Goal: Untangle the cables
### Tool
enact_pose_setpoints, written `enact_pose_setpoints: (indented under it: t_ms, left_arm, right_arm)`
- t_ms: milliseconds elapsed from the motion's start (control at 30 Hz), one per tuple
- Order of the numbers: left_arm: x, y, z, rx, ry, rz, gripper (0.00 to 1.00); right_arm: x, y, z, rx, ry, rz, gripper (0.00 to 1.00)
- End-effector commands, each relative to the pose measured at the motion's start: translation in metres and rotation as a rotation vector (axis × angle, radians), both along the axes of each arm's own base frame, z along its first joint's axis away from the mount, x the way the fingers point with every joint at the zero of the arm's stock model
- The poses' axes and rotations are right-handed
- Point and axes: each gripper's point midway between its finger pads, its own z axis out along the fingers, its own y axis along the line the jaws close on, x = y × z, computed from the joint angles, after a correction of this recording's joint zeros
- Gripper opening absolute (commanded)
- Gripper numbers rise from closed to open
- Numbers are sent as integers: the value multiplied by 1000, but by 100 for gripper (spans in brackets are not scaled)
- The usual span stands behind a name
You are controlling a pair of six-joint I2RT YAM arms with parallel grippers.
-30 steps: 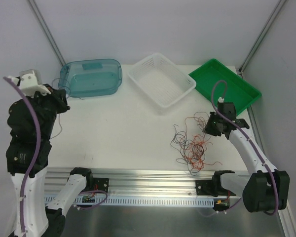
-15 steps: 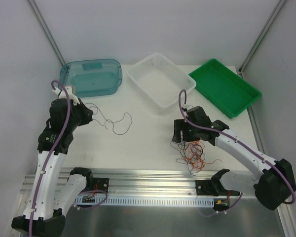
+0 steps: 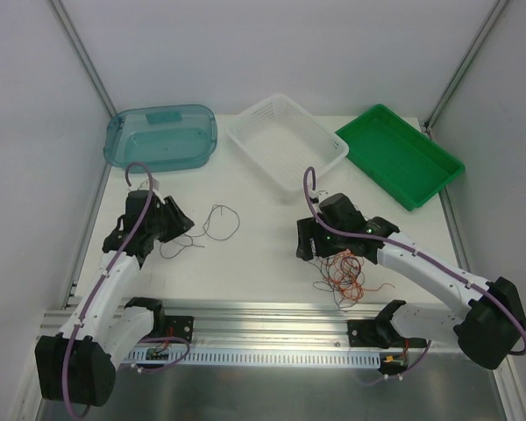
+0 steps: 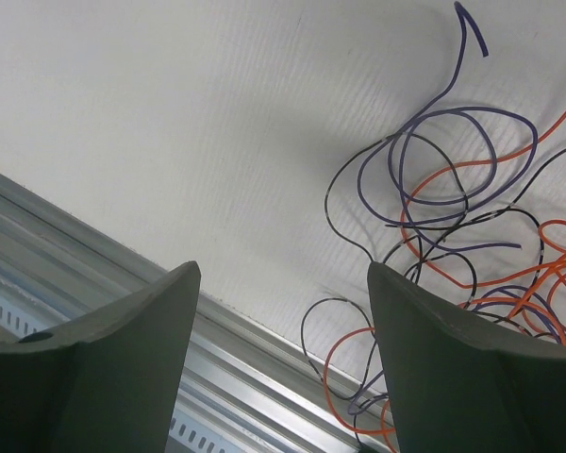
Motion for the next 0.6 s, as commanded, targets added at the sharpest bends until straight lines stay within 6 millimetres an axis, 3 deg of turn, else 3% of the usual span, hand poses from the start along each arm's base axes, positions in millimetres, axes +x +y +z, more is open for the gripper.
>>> enact_pose_setpoints:
  t_ms: [0,33,67,167,200,467,500,567]
  left_arm:
    - [14,-24,21,-124,-107,-70,42]
    - [13,-27,23,-136,-115,-79,46]
    - [11,-29,21,-149,-110,-85,60]
    - [7,-30,17,-164,-111,-64,84]
    - [7,-29,15,-167,-103,-44,88]
    - [10,-15,-25,-39,-4,111,96]
    - [9,-24,-26,-21,1,87,96]
    - [16,-23,-33,46,24,109,96]
  right_arm:
    - [7,7,9,18,-50,20,76]
    - [7,7,9,20,-52,20,76]
    - [7,8,9,22,-51,22,76]
    - [6,9,8,24,-51,30,76]
    - [7,9,8,26,-52,30,76]
    - [4,16,10,51,-50,53,76]
    - [4,16,10,55,-48,53,76]
    - [2,18,10,59,-49,61,77]
